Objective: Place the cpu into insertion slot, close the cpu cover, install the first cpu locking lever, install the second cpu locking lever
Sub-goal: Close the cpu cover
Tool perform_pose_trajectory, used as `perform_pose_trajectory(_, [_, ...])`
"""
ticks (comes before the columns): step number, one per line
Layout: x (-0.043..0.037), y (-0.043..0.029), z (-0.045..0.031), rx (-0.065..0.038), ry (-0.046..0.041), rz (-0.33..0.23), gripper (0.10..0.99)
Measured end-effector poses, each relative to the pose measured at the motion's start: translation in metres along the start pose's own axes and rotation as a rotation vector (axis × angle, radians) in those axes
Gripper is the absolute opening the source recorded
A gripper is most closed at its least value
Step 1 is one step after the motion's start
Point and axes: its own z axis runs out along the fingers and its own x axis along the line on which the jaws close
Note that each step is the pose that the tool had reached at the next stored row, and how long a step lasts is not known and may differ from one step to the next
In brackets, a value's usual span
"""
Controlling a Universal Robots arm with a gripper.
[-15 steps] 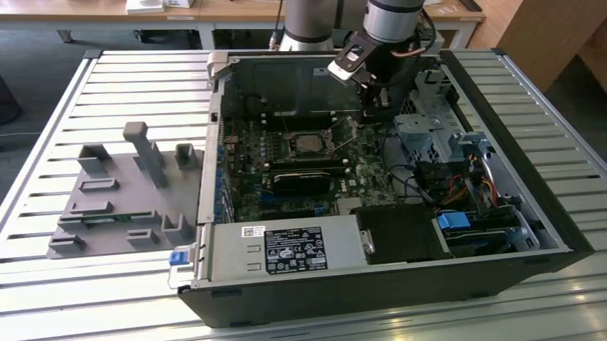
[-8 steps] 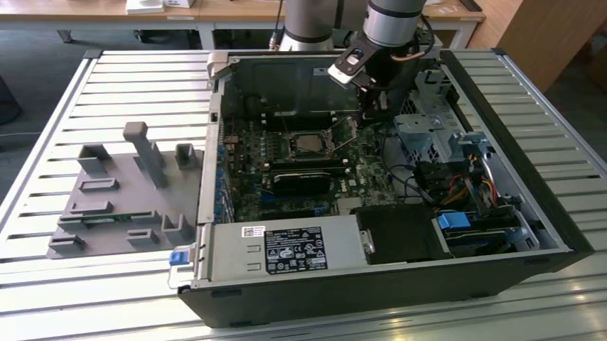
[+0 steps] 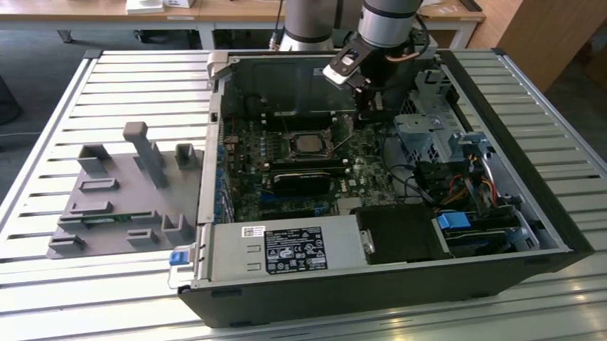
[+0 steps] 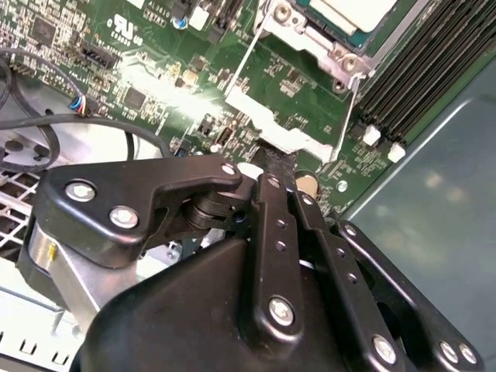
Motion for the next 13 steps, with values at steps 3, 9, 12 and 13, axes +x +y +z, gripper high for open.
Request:
perform_pose_trajectory(3, [0.0001, -0.0042, 0.0003, 0.0, 0.0, 0.0, 0.106])
perform_pose_trajectory(9, [0.0004, -0.0128, 0.0011, 0.0, -0.0001, 0.0, 0.106])
perform_pose_trajectory(12, [0.0006, -0.0173, 0.0017, 0.0, 0.0, 0.0, 0.106])
perform_pose_trajectory(13, [0.0006, -0.0188, 0.0019, 0.0, -0.0001, 0.0, 0.106])
